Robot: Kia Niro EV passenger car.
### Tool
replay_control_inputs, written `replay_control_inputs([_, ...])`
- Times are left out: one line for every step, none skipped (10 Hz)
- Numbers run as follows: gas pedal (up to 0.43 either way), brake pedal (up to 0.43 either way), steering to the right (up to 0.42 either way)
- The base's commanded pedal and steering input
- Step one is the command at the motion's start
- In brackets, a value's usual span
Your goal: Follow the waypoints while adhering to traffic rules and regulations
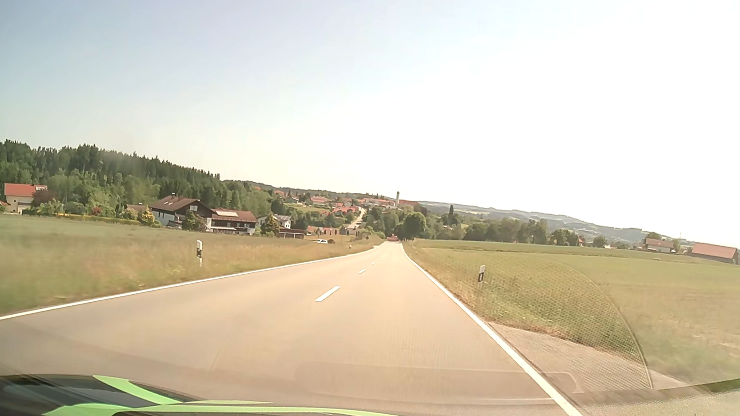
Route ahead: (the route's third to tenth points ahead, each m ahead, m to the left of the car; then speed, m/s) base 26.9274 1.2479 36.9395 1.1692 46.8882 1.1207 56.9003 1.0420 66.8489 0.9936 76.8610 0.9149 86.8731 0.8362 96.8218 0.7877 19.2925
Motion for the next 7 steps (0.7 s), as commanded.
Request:
replay_control_inputs([0.110, 0.000, -0.001])
replay_control_inputs([0.110, 0.000, -0.001])
replay_control_inputs([0.110, 0.000, -0.001])
replay_control_inputs([0.110, 0.000, -0.001])
replay_control_inputs([0.110, 0.000, -0.001])
replay_control_inputs([0.110, 0.000, 0.000])
replay_control_inputs([0.110, 0.000, 0.000])
